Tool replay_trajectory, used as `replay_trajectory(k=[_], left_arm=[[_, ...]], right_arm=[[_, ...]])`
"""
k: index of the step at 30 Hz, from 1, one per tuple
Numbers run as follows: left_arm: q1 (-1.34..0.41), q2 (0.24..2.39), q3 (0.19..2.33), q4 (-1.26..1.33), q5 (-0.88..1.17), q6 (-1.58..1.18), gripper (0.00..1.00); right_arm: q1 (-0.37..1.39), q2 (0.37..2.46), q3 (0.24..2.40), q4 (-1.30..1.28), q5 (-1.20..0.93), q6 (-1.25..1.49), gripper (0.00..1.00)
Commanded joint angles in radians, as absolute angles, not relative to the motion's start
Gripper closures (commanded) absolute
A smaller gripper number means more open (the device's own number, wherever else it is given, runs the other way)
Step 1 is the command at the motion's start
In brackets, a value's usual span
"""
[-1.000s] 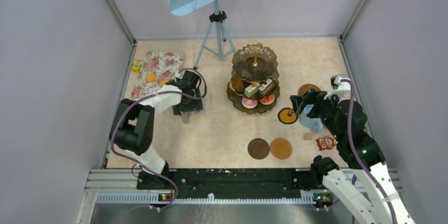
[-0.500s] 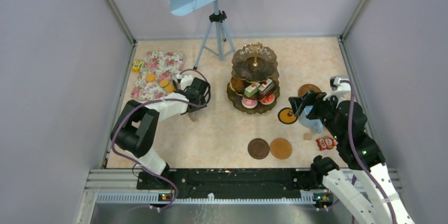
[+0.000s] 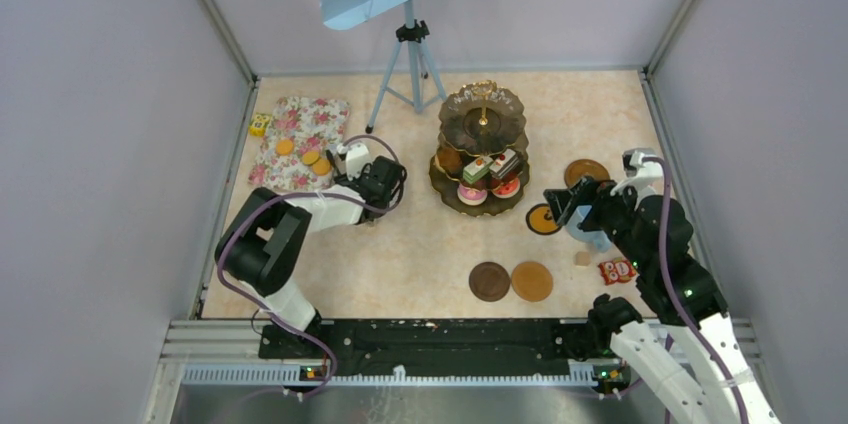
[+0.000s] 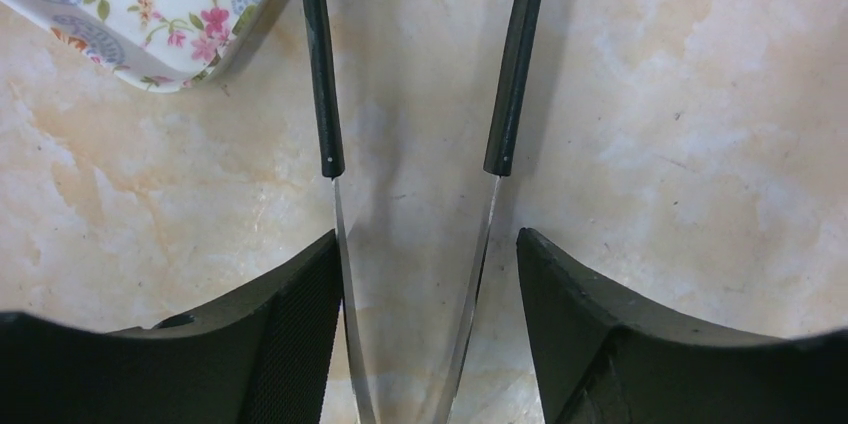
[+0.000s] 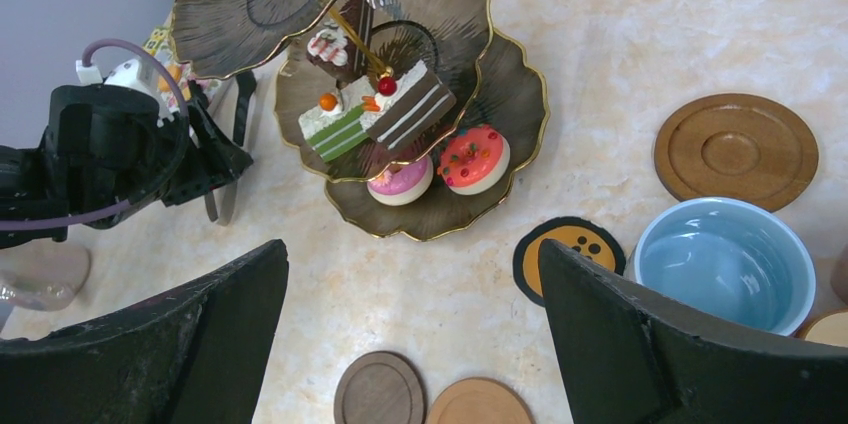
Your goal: Serve the afternoon tea
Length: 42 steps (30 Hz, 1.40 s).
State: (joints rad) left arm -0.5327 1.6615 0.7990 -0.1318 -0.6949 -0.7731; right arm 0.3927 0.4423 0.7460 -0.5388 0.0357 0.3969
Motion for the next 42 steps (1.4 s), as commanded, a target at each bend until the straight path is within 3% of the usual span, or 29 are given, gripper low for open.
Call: replay_trajectory(k=[1,9,18,27,35,42], left_arm=[[-0.530,1.713,0.785,-0.196,-0.694,-0.772,0.33],[-0.531,1.659,0.790,-0.187,-0.690,-0.708,0.50],[-0.527,1.534,0.882,-0.305,-0.677,-0.644,0.54],[-0.468,1.360,1.048,-0.605,-0.546,-0.590,0.54],[-0.169,1.268,1.177,-0.823,-0.169,-0.388,0.54],[0.139,1.346,1.301,-0.929,0.099,-0.224,0.55]], right_arm=[[0.404,0.420,0.750,-0.514,0.031,0.404,0.07],[0.404,0.401,0.761,-0.537,0.050,0.401,0.07],[0.404,0.406,0.753,-0.523,0.058,0.406,0.07],[0.404,0.418,0.750,-0.511,0.065,0.397,0.07],[0.404,0.435,0.731,-0.479,0.061,0.392,0.06],[0.404,0.450,0.719,-0.459,0.060,0.383,0.06]])
